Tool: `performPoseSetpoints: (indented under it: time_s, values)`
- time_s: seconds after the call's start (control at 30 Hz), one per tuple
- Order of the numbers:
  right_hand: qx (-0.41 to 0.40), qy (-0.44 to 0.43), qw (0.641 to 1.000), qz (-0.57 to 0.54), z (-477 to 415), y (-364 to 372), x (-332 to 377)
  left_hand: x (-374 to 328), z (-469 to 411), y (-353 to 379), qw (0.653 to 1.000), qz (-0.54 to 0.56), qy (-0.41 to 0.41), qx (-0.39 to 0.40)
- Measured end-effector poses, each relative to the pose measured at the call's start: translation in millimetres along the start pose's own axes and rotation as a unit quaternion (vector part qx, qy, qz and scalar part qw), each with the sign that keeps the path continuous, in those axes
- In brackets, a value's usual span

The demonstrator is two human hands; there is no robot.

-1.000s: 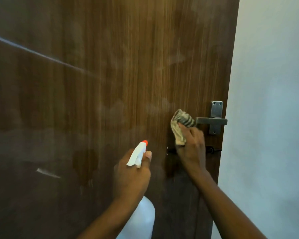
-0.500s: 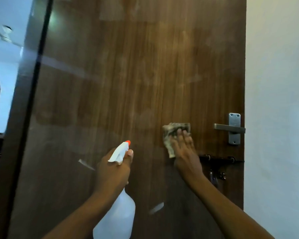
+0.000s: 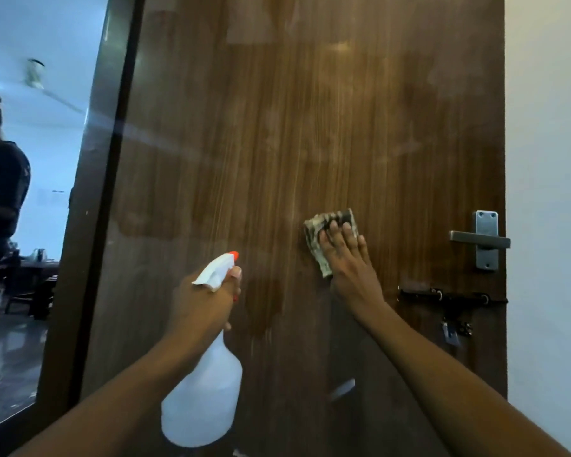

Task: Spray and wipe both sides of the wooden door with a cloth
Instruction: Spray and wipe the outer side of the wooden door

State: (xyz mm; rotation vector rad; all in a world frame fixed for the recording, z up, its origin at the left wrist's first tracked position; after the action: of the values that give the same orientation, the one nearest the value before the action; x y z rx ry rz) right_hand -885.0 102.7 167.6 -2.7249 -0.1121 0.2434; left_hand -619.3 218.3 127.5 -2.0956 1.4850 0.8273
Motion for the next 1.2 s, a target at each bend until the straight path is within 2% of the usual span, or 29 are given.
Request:
performPoseSetpoints:
  time_s: [0.1, 0.17, 0.23, 0.3, 0.37, 0.43, 0.5, 0.6, 0.67, 0.83, 0.97, 1.03, 1.13, 1.2]
  values:
    - [-0.004, 0.1, 0.994, -0.042, -33, -13, 36, 15, -9, -22, 1.0, 0.004, 0.008, 0.005]
    - [-0.004, 0.114, 0.991, -0.068, -51, -14, 62, 24, -14, -32, 1.0, 0.0, 0.019, 0.006]
    - [0.008, 0.06, 0.997, -0.055, -52, -1, 90, 32, -21, -40, 0.999, 0.005, 0.03, 0.011]
    - [0.022, -0.032, 0.998, -0.042, -33, 21, 114, 43, -25, -47, 0.999, 0.006, 0.037, 0.017]
    - [0.023, -0.1, 0.995, -0.016, -8, 37, 115, 53, -26, -53, 0.999, 0.005, 0.036, 0.016]
    - [0.002, -0.119, 0.993, 0.004, 7, 44, 99, 68, -29, -66, 1.0, 0.006, 0.025, 0.014]
    - [-0.047, -0.062, 0.997, -0.007, 2, 43, 90, 84, -37, -86, 1.0, 0.012, 0.006, 0.016]
    - [-0.096, 0.094, 0.99, -0.049, -40, 35, 116, 97, -54, -112, 1.0, 0.008, -0.014, 0.006]
    - [-0.105, 0.114, 0.985, -0.073, -76, 31, 151, 99, -65, -127, 1.0, 0.005, -0.011, -0.009]
    - [-0.063, 0.005, 0.997, -0.035, -80, 49, 215, 106, -96, -156, 1.0, -0.014, 0.004, -0.027]
    - [-0.061, -0.069, 0.996, -0.009, -47, 59, 191, 108, -118, -171, 0.999, -0.028, 0.026, -0.021]
    - [-0.073, -0.035, 0.997, -0.013, -56, 54, 189, 110, -127, -179, 0.999, -0.025, 0.033, -0.017]
    - [-0.116, 0.106, 0.986, -0.048, -101, 50, 228, 112, -141, -189, 0.999, -0.02, 0.035, -0.021]
    - [-0.126, 0.121, 0.983, -0.06, -128, 55, 266, 114, -147, -193, 0.999, -0.029, 0.041, -0.017]
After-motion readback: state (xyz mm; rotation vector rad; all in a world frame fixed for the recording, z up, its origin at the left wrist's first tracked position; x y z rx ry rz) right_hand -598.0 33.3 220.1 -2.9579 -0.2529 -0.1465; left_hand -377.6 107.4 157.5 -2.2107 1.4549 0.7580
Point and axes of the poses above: each hand's wrist, its own z-axis away from the middle knuckle, its own y-axis out of the palm, x = y × z, the point moved 2 cm from there along -z, towards the middle knuckle, and after that the axes turned 7 degrees about y, right-handed, at the moved point
